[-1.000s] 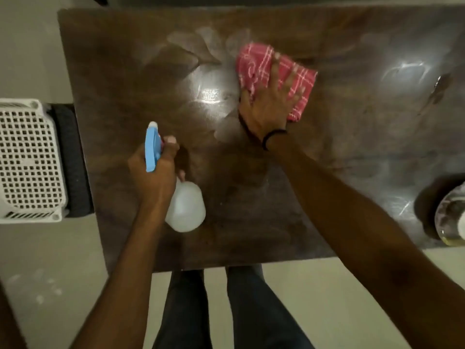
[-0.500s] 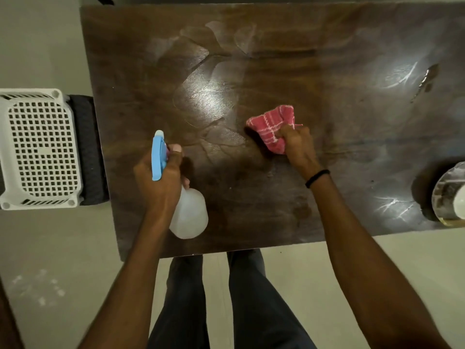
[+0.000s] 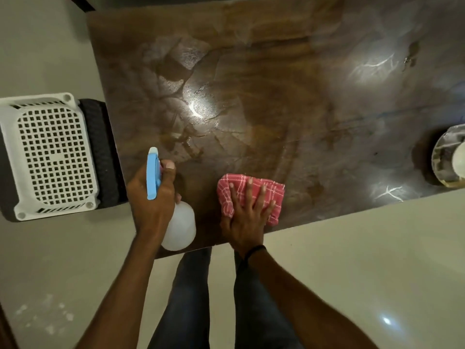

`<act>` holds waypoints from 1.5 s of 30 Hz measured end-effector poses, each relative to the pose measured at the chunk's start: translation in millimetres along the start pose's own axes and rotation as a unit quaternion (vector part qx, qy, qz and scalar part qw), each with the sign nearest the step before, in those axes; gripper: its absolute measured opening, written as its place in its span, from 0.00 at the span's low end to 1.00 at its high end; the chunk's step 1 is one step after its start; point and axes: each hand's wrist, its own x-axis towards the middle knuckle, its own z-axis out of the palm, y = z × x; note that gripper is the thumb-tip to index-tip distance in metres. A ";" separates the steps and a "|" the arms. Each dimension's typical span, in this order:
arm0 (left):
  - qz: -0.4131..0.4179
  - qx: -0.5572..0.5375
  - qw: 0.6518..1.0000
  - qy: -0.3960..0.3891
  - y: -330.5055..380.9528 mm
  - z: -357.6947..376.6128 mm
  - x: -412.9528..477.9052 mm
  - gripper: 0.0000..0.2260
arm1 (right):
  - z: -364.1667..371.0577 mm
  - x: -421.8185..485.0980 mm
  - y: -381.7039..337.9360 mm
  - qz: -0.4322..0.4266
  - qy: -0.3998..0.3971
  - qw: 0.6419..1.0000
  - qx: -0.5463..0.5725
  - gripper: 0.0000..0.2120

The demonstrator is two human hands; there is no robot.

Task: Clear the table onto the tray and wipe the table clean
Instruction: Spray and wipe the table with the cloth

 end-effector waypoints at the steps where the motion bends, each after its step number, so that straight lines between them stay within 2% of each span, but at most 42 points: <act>1: 0.008 -0.009 1.000 -0.005 -1.5 -2.9 -1.2 0.11 | -0.6 14.2 0.0 -0.004 0.020 1.000 0.003 0.34; 5: 0.022 -0.027 0.999 -0.007 -7.8 -9.6 -5.0 0.10 | -21.1 82.7 7.2 0.003 0.091 0.996 -0.015 0.34; 7: 0.018 -0.031 0.999 0.001 -6.7 -11.0 -8.2 0.08 | -16.3 74.1 4.0 0.033 0.106 0.994 0.004 0.36; 9: 0.017 -0.041 0.999 0.014 -4.2 -13.3 -10.6 0.06 | -5.7 36.6 -2.7 0.027 0.089 0.995 0.028 0.39; 11: 0.015 -0.054 0.998 0.019 -0.9 -14.4 -13.9 0.05 | -0.9 1.0 5.8 -0.017 0.048 0.999 0.016 0.40; 13: 0.011 -0.062 0.998 0.030 1.4 -14.9 -16.0 0.08 | -9.7 9.2 24.5 -0.068 0.037 0.997 0.000 0.38; 14: 0.015 -0.062 0.997 0.035 1.5 -15.0 -15.9 0.09 | -18.2 27.0 30.0 -0.067 0.047 0.997 0.000 0.37; 17: 0.020 -0.064 0.997 0.034 -3.6 -11.1 -15.4 0.05 | -38.0 80.5 21.2 0.017 0.092 0.996 0.004 0.36; 19: 0.011 -0.053 0.998 0.042 -8.7 -5.9 -15.6 0.07 | -34.3 78.2 7.2 0.054 0.101 0.993 0.030 0.39; 21: 0.004 -0.047 0.998 0.042 -10.7 -0.1 -14.4 0.09 | -20.4 43.2 -0.1 0.030 0.081 0.995 0.048 0.40; 24: 0.000 -0.030 0.999 0.027 -11.6 5.6 -15.6 0.05 | 0.6 -5.1 8.3 -0.027 0.026 0.999 0.016 0.36; 27: -0.002 -0.017 0.999 0.027 -8.4 10.0 -18.0 0.04 | -2.2 38.7 4.0 -0.008 0.068 0.997 0.023 0.34; 29: 0.003 -0.010 1.000 0.024 -7.6 14.0 -21.6 0.08 | -10.1 69.4 -4.3 0.027 0.089 0.995 0.017 0.33; 31: 0.009 -0.006 1.000 0.018 -4.1 13.0 -23.4 0.10 | -6.5 59.0 -10.5 0.031 0.086 0.995 0.030 0.34; 33: 0.024 -0.007 1.000 0.013 -6.5 10.6 -23.7 0.04 | 0.3 15.1 -10.3 0.006 0.042 0.998 0.041 0.34; 35: 0.038 -0.012 0.999 0.011 -7.8 7.0 -22.8 0.04 | 7.7 -29.3 1.2 -0.024 -0.006 0.999 0.038 0.33; 37: 0.043 -0.016 0.999 0.019 -8.9 5.3 -22.8 0.06 | 5.5 -31.8 10.3 -0.039 -0.010 0.999 0.026 0.33; 39: 0.042 -0.013 0.999 0.026 -11.5 4.0 -21.8 0.08 | -5.0 8.3 10.0 -0.012 0.007 0.998 0.057 0.36; 42: 0.053 -0.009 0.998 0.034 -16.9 1.8 -17.6 0.08 | -40.1 73.4 -7.5 0.060 0.038 0.994 0.081 0.33; 45: 0.087 -0.021 0.995 0.037 -24.3 -2.5 -14.2 0.07 | -76.4 78.5 -23.1 0.101 0.026 0.957 0.270 0.27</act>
